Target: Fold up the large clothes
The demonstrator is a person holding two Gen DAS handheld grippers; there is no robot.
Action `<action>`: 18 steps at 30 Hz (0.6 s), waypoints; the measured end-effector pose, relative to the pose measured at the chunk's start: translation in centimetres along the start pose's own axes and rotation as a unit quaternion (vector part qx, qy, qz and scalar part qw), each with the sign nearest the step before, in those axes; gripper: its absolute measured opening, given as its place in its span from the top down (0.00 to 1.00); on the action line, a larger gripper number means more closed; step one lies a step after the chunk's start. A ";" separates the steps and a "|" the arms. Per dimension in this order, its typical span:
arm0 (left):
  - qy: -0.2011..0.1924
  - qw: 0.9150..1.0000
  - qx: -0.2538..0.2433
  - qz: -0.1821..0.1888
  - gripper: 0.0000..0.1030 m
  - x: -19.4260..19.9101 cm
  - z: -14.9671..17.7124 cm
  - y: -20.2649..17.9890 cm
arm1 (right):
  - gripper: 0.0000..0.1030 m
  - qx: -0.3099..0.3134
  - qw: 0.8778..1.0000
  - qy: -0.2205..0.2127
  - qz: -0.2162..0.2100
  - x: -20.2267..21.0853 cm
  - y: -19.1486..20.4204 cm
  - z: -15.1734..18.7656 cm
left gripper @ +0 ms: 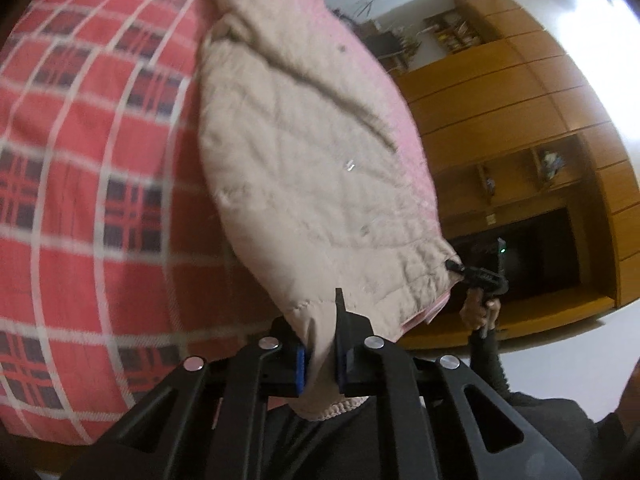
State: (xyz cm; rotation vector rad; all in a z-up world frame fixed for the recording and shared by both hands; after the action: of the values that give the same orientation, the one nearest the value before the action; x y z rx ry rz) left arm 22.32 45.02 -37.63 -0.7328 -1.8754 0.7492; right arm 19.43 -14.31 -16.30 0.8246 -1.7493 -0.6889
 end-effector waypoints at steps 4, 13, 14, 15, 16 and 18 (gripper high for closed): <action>-0.026 1.000 0.006 0.000 0.90 0.8 -2.3 -0.5 | 0.91 -0.001 1.000 -0.026 -0.002 0.4 0.5 -2.2; -0.065 0.997 0.034 -0.017 0.90 0.4 -10.0 0.5 | 0.91 -0.001 0.996 -0.085 0.012 0.3 1.4 -10.8; -0.067 0.997 0.035 -0.018 0.90 0.4 -10.8 0.7 | 0.91 -0.004 0.996 -0.089 0.012 0.1 1.2 -11.8; -0.069 0.997 0.037 -0.020 0.90 0.1 -12.2 0.9 | 0.91 -0.007 0.995 -0.094 0.013 -0.3 1.1 -13.2; -0.069 0.997 0.041 -0.019 0.90 -0.1 -13.2 1.3 | 0.91 -0.011 0.995 -0.098 0.014 -0.7 0.8 -14.3; -0.070 0.996 0.053 -0.022 0.90 -0.6 -15.2 2.0 | 0.91 -0.017 0.994 -0.101 0.023 -1.7 0.0 -16.4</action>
State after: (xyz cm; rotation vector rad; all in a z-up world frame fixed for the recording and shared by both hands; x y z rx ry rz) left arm 36.75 48.62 -34.03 -0.5832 -1.9545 0.8855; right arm 35.38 -13.99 -12.34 0.7090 -1.9254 -0.7929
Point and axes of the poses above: each gripper's, at about its wrist camera, not at the fingertips, and x roughly against the way its jaws point, y to its left, z to its underside, the point moved 5 cm from there along -x, roughly the way its jaws point, and after that the axes turned 5 degrees about -y, right-handed, at the moved point
